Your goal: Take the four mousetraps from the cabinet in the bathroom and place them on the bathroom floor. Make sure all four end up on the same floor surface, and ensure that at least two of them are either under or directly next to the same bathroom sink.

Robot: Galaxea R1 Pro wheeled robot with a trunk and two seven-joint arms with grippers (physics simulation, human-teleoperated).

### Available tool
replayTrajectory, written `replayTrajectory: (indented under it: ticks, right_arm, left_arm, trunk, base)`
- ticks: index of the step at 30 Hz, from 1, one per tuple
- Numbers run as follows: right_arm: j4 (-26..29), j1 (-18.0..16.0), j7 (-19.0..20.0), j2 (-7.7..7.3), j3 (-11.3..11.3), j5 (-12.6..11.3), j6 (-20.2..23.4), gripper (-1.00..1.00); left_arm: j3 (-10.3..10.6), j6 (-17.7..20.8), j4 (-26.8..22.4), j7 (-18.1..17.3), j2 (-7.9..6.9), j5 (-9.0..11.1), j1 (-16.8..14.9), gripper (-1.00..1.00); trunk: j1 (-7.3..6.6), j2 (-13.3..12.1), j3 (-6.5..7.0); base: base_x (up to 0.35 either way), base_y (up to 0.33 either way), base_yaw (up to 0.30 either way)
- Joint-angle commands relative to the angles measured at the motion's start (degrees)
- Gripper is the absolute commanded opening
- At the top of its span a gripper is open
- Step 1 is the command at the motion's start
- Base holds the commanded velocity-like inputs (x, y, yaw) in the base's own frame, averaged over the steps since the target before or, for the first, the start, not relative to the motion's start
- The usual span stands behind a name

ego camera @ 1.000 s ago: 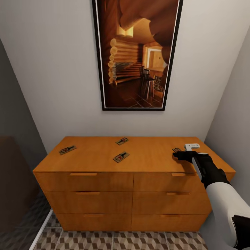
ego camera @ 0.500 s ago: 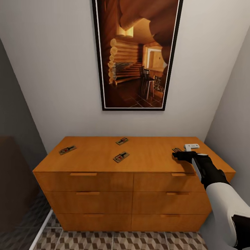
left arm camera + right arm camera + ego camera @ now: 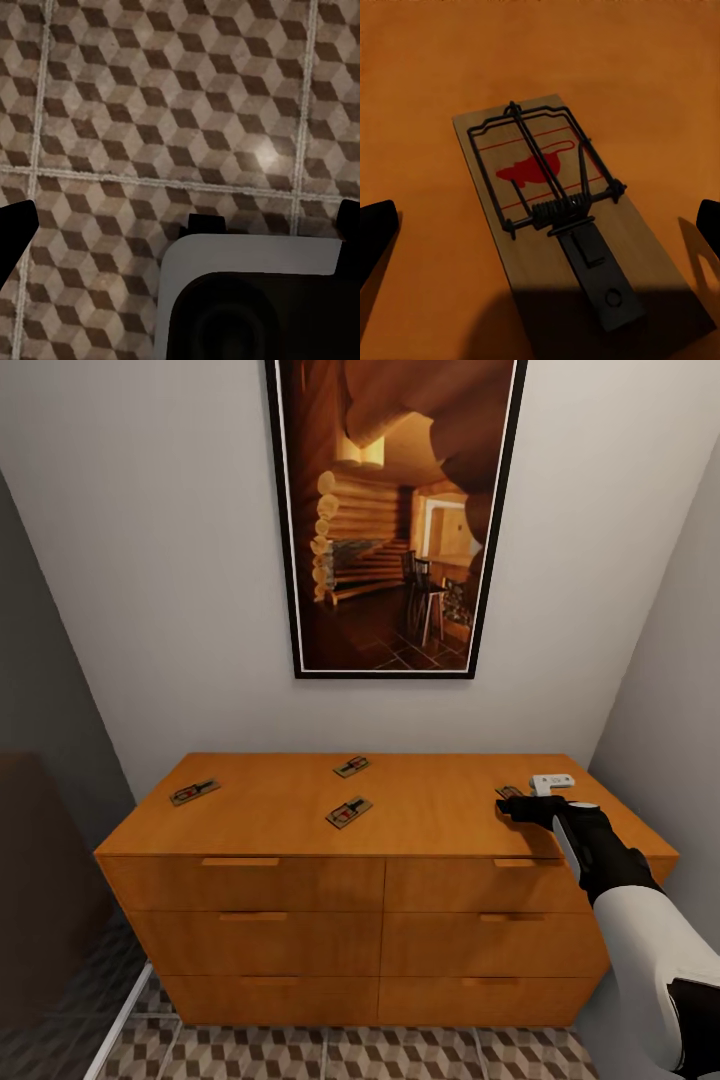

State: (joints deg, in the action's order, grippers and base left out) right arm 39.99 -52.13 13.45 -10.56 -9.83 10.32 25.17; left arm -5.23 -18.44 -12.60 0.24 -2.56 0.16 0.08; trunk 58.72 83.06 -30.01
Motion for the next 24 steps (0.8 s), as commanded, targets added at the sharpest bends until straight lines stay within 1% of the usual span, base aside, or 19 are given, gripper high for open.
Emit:
replayTrajectory:
  ticks: [1,5,6,24]
  right_arm:
    - [-0.5,0.0,0.6,0.03,-0.2,0.8,0.2,1.00]
    - [-0.5,0.0,0.7,0.02,-0.2,0.8,0.2,1.00]
    - [-0.5,0.0,0.8,0.01,-0.2,0.8,0.2,-1.00]
    - [-0.6,0.0,0.7,-0.05,-0.3,0.8,0.2,-1.00]
  left_arm:
    - [-0.1,-0.1,-0.1,0.0,0.01,0.0,0.0,1.00]
    - [-0.1,-0.1,-0.1,0.0,0.01,0.0,0.0,1.00]
    - [-0.1,-0.1,-0.1,0.0,0.01,0.0,0.0,1.00]
    - [-0.1,-0.1,-0.1,0.0,0.01,0.0,0.0,1.00]
  trunk:
    - [0.00,0.0,-0.06]
    - [0.00,0.0,-0.06]
    - [0.00,0.0,-0.06]
    - [0.00,0.0,-0.06]
  base:
    - [0.000,0.000,0.000]
    - [0.000,0.000,0.000]
    - [0.000,0.000,0.000]
    - [0.000,0.000,0.000]
